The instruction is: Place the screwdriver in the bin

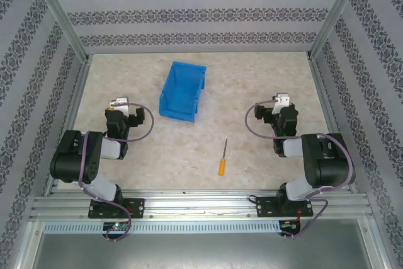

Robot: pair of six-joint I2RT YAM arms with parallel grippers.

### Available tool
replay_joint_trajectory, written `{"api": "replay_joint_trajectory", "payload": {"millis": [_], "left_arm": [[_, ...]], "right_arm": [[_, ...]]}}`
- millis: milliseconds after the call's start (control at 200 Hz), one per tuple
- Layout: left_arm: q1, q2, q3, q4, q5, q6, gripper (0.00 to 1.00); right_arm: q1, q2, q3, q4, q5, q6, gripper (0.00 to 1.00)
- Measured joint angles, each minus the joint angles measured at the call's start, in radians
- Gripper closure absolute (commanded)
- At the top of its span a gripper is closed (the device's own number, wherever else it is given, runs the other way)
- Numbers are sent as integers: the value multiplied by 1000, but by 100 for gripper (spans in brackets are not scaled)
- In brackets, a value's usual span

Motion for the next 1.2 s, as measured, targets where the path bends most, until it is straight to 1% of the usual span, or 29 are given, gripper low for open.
{"api": "replay_joint_trajectory", "payload": {"millis": [914,1199], "left_arm": [[0,0,0,0,0,0,1],[0,0,21,-34,61,11,1]], "right_arm": [[0,0,0,0,0,0,2],[0,0,0,0,0,0,2]]}}
